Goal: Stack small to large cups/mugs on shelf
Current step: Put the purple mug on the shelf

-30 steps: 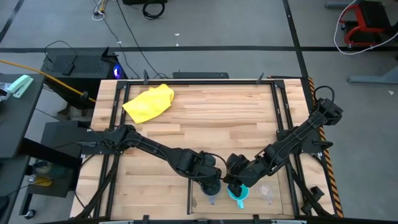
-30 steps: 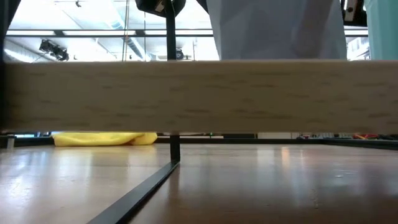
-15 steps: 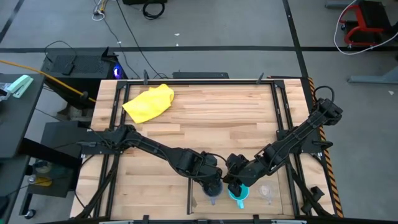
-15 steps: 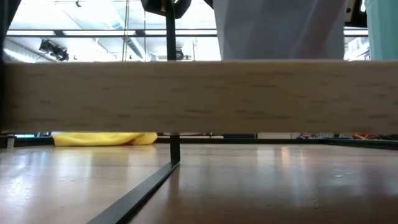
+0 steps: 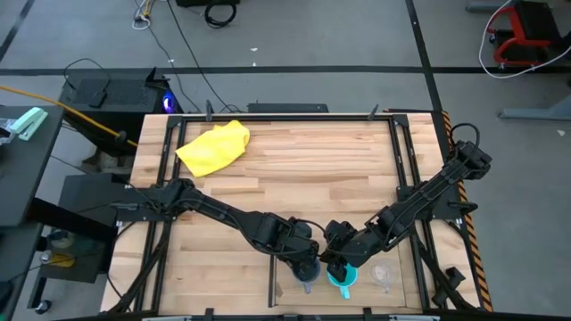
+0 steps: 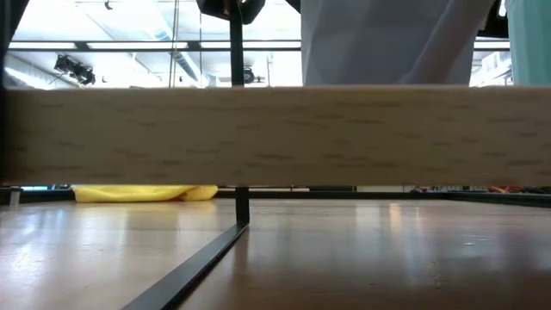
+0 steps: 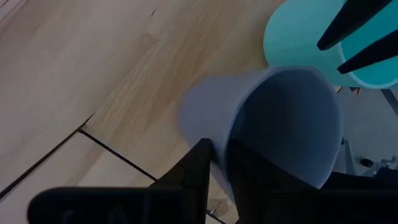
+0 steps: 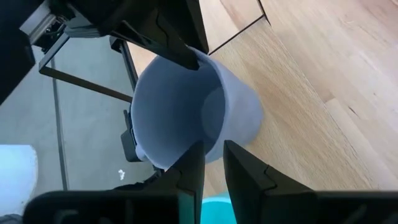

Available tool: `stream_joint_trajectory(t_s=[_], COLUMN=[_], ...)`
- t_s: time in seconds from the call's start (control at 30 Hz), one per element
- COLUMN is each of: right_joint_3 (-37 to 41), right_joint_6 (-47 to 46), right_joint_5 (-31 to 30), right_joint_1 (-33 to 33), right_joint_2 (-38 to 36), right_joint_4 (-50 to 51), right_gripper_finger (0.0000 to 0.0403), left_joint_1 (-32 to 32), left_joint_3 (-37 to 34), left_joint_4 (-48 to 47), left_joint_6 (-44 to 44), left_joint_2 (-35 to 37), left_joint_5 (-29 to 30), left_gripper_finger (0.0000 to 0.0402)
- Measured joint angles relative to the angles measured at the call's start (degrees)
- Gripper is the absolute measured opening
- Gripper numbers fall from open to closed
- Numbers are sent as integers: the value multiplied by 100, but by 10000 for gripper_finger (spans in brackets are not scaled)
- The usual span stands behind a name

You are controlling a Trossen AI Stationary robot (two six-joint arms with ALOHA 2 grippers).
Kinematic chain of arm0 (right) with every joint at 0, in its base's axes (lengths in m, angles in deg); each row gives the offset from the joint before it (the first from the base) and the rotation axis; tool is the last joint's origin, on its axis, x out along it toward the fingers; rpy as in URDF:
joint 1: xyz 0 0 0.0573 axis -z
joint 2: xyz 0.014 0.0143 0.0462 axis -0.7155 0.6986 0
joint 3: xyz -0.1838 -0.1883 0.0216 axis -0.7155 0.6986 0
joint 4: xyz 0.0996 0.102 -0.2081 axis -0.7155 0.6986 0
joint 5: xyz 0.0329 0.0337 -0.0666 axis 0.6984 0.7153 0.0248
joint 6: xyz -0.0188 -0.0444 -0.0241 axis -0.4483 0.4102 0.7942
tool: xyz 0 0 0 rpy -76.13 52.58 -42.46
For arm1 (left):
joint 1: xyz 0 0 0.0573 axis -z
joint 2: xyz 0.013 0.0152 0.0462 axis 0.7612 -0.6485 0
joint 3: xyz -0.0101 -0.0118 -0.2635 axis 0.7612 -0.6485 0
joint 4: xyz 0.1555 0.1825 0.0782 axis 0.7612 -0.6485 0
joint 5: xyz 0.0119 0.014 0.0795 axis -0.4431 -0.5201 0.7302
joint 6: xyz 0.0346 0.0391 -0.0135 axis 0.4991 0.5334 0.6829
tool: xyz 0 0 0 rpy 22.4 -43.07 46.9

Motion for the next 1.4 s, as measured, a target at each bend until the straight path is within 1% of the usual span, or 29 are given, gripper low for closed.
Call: stream_joint_trajectory(t_s=[0.63, 0.8, 1.0, 1.13, 1.2, 1.27, 1.4], right_joint_3=[0, -137, -342, -383, -385, -383, -383], right_joint_6=[-2, 192, 491, 599, 601, 602, 756], right_joint_5=[-4, -229, -263, -268, -265, -264, -158], right_joint_1=[0, -52, -142, -193, -198, -228, -161], right_joint_2=[0, -41, -143, -274, -339, -407, -502], right_joint_4=[-20, -89, -42, -19, 45, 186, 207], right_gripper_finger=[66, 66, 66, 66, 66, 66, 66], left_joint_1=[-51, -122, -245, -387, -487, -615, -936], left_joint_3=[2, 19, 538, 1012, 1283, 1254, 1212], left_joint_4=[100, 187, 129, -185, -573, -710, -1957], left_joint_6=[-48, -48, 244, 569, 769, 981, 1212], left_joint_2=[95, 186, 210, 219, 219, 326, 551], left_joint_5=[-204, -225, -182, 54, 207, 336, 697], left_gripper_finger=[92, 88, 86, 85, 82, 77, 68])
